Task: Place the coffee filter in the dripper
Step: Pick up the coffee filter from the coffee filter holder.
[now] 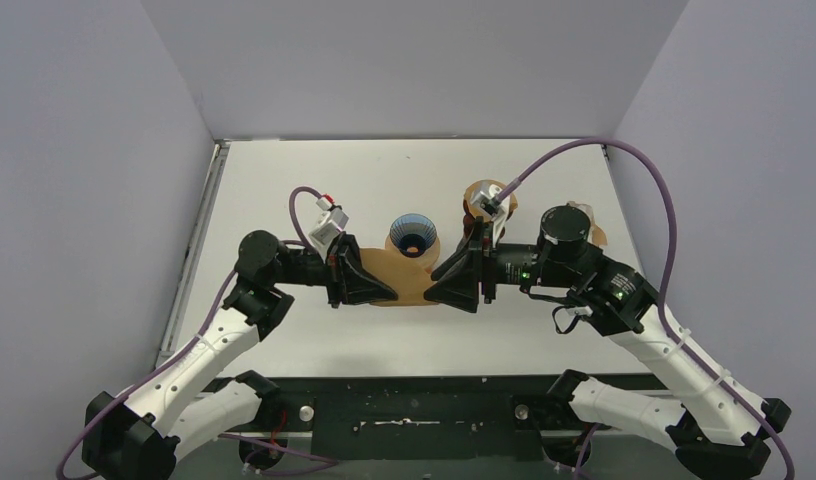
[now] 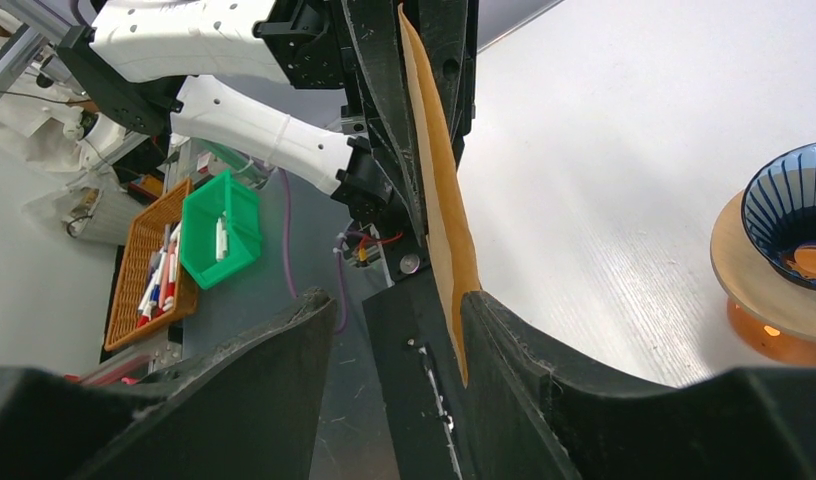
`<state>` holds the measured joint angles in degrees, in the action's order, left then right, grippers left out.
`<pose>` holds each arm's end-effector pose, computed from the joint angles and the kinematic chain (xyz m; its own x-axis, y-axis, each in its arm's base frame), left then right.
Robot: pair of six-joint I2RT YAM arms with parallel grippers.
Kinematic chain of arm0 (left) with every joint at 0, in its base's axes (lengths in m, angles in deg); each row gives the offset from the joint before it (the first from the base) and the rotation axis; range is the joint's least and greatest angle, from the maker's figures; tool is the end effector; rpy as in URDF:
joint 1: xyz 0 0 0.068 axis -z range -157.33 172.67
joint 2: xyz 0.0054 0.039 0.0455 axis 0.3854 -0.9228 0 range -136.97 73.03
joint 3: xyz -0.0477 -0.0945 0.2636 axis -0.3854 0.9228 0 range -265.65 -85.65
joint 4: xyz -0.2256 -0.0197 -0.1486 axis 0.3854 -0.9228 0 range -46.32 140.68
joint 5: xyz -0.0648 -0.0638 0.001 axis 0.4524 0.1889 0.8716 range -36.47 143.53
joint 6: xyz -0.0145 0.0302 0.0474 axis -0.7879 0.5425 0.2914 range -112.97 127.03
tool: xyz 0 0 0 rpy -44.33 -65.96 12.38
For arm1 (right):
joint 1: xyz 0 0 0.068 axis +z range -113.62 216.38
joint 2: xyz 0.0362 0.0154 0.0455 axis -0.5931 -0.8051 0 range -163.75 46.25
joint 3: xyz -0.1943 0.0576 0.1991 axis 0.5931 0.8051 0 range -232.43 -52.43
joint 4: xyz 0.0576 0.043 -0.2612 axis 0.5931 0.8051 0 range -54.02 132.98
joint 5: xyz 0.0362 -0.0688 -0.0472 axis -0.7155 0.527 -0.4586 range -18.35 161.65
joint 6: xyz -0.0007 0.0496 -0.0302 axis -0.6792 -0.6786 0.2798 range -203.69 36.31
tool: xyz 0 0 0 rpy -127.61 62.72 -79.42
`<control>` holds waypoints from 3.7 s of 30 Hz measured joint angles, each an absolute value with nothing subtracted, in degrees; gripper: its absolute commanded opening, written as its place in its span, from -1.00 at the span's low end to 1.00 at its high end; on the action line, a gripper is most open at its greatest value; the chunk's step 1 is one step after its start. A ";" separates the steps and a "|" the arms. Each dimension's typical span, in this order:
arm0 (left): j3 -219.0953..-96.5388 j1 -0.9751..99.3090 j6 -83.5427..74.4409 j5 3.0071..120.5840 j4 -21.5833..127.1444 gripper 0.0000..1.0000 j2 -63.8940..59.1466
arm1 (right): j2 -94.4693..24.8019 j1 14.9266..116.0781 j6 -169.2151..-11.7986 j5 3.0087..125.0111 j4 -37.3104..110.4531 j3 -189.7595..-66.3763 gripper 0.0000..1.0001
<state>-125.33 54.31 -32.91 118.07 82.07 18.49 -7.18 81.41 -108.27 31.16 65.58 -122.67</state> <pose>0.1591 -0.1423 0.3567 -0.4321 -0.0580 -0.9000 0.8935 -0.1633 -0.4184 0.1122 0.1504 0.4427 -0.5522 -0.1052 -0.8270 -0.8312 0.1465 0.5364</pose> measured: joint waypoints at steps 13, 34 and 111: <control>-125.33 54.50 -32.83 118.13 82.05 -1.00 18.49 | -7.25 81.41 -108.55 29.54 65.17 -120.79 -0.08; -125.33 54.50 -30.73 118.09 78.29 -1.00 18.47 | -7.29 81.43 -108.69 28.10 65.06 -120.40 -0.18; -128.63 54.98 -25.20 113.89 66.97 0.01 20.48 | -13.91 90.48 -100.62 40.41 64.20 -121.77 -1.00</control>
